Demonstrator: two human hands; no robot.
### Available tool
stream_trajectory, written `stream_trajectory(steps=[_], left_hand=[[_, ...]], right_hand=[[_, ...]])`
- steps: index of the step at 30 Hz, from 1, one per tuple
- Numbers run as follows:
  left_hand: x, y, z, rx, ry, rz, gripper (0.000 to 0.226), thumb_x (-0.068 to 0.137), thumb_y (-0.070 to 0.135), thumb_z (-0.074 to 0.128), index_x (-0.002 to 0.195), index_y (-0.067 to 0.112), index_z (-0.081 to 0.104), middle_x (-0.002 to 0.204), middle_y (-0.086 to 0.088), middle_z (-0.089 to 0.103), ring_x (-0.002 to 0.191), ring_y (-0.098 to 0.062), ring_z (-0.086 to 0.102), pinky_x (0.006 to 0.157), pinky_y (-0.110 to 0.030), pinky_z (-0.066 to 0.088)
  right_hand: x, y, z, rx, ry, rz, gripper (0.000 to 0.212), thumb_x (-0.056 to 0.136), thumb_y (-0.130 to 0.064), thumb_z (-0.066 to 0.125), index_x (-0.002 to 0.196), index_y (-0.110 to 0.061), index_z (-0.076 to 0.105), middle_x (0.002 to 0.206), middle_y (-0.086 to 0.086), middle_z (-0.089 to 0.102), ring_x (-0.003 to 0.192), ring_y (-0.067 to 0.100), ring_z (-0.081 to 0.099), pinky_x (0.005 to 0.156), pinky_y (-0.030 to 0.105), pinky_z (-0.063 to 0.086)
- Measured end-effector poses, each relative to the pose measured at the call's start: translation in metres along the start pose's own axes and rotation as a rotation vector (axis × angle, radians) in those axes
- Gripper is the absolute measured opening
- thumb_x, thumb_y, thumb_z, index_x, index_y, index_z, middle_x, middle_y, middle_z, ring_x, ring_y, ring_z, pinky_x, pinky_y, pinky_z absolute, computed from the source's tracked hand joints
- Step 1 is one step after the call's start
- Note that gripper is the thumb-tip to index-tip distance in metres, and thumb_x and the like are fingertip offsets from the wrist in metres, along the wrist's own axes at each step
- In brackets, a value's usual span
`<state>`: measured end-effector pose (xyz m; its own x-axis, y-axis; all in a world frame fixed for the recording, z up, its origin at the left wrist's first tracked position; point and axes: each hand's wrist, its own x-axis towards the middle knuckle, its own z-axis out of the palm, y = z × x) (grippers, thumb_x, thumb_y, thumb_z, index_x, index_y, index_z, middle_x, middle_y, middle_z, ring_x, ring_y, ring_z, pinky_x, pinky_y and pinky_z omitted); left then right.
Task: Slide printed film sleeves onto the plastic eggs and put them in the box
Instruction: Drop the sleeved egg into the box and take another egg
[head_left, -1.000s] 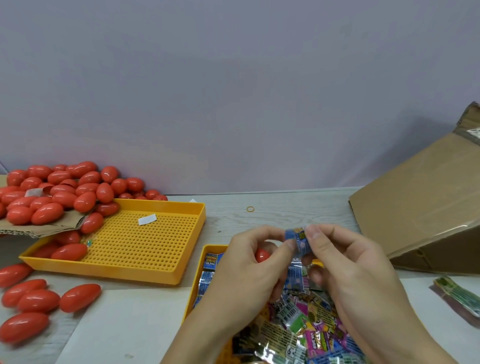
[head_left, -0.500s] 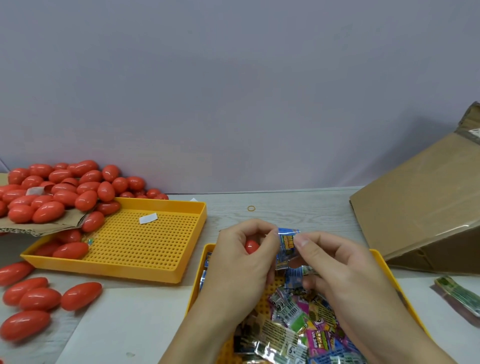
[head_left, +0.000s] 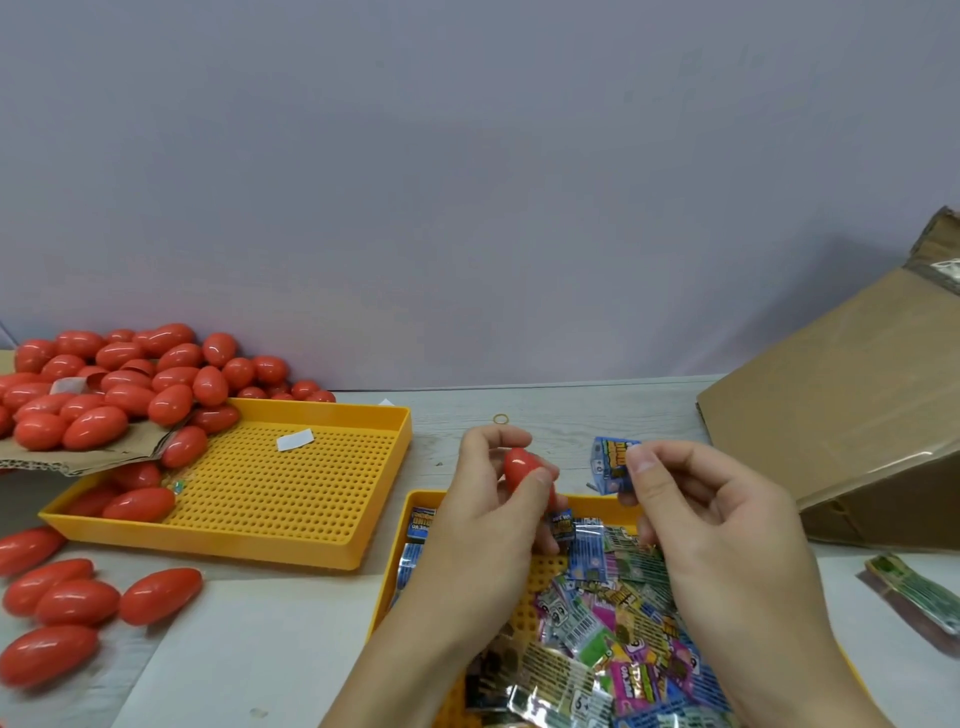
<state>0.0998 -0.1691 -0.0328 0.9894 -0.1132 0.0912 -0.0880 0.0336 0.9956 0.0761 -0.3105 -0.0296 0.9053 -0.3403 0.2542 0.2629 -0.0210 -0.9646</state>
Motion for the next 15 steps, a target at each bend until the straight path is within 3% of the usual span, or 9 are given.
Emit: stream_trajectory(steps=[3, 7, 10, 15], left_hand=[[-0.0007, 0.0016, -0.0021, 0.117, 0.053, 0.062, 0.03, 0.082, 0.026, 0.077, 0.105, 0.027, 0.058, 0.098, 0.007, 0.069, 0.087, -0.009, 0.069, 0.067, -0.023, 0.053], [-0.0026, 0.0081, -0.0061, 0.148, 0.049, 0.13, 0.037, 0.062, 0.041, 0.083, 0.094, 0.032, 0.067, 0.096, 0.009, 0.071, 0.082, -0.014, 0.071, 0.063, -0.024, 0.056], [-0.0032, 0.0079, -0.0058, 0.126, -0.003, 0.125, 0.035, 0.06, 0.038, 0.085, 0.092, 0.035, 0.07, 0.097, 0.009, 0.07, 0.08, -0.02, 0.072, 0.059, -0.021, 0.053], [-0.0029, 0.0077, -0.0046, 0.109, -0.08, 0.123, 0.033, 0.067, 0.025, 0.088, 0.094, 0.031, 0.071, 0.099, 0.005, 0.07, 0.083, -0.023, 0.072, 0.062, -0.029, 0.058]], right_hand=[[-0.0008, -0.0002, 0.0001, -0.018, 0.016, -0.017, 0.021, 0.073, -0.044, 0.064, 0.078, -0.025, 0.072, 0.071, -0.008, 0.071, 0.059, -0.001, 0.061, 0.057, 0.008, 0.047], [-0.0003, -0.0005, -0.0004, -0.019, 0.03, -0.028, 0.022, 0.072, -0.046, 0.064, 0.079, -0.026, 0.072, 0.074, -0.008, 0.072, 0.061, -0.002, 0.061, 0.057, 0.008, 0.047], [0.0002, 0.0001, -0.0011, -0.027, 0.039, -0.035, 0.022, 0.072, -0.047, 0.064, 0.079, -0.027, 0.072, 0.075, -0.01, 0.072, 0.062, -0.002, 0.061, 0.057, 0.009, 0.047], [-0.0003, 0.0007, -0.0007, -0.033, 0.002, -0.047, 0.02, 0.071, -0.049, 0.064, 0.081, -0.034, 0.074, 0.079, -0.012, 0.073, 0.069, 0.0, 0.065, 0.058, 0.01, 0.049]])
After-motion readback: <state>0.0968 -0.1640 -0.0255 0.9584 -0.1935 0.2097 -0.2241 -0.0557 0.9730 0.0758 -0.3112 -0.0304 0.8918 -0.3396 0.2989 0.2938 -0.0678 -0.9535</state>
